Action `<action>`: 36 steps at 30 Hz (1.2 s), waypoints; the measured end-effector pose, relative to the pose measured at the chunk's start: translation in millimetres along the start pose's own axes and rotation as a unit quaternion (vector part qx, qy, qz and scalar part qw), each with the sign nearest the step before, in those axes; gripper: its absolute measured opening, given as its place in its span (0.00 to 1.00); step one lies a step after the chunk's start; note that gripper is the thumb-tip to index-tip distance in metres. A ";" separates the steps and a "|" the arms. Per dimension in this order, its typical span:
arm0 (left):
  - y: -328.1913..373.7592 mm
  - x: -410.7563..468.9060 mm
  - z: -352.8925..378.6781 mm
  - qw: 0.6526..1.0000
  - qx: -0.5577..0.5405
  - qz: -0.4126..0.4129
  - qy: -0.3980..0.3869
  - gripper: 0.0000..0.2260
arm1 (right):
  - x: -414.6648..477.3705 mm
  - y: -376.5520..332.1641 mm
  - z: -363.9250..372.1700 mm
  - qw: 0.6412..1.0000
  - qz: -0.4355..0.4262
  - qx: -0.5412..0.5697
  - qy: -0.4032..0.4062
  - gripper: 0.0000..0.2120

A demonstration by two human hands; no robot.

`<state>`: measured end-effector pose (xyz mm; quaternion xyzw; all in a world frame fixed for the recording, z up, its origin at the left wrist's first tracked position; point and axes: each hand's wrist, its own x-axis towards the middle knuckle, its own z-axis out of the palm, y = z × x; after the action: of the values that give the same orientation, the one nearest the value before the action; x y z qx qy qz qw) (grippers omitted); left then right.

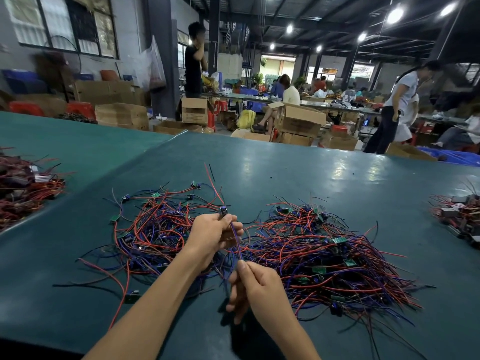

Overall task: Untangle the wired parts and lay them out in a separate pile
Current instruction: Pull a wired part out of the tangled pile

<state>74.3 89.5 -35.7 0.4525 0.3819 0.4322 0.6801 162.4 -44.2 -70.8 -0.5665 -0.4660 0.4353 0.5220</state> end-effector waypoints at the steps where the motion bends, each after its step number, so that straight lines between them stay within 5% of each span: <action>1: 1.4 0.6 -1.7 1.000 -0.015 0.009 -0.013 0.09 | 0.7 2.1 -1.7 1.000 0.003 -0.004 0.012 0.18; 10: 23.8 -4.0 -18.5 0.989 -0.091 0.008 -0.120 0.16 | -1.5 9.4 -5.4 0.997 -0.007 0.070 0.041 0.20; 17: 31.6 -10.3 -21.6 0.975 -0.113 0.001 -0.191 0.18 | -0.2 12.6 -8.0 0.979 0.019 0.198 0.037 0.44; 27: 28.5 -16.2 -26.9 0.960 -0.146 0.001 -0.241 0.12 | 2.2 12.8 -10.6 0.979 0.015 0.193 0.060 0.39; 36: 9.0 -20.4 -19.4 0.949 -0.145 0.005 -0.279 0.35 | 2.1 15.0 -11.9 0.977 0.013 0.201 0.069 0.39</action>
<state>47.6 78.0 -30.4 0.4534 0.1078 0.3433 0.8155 175.6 -44.7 -84.8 -0.4846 -0.3251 0.4864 0.6503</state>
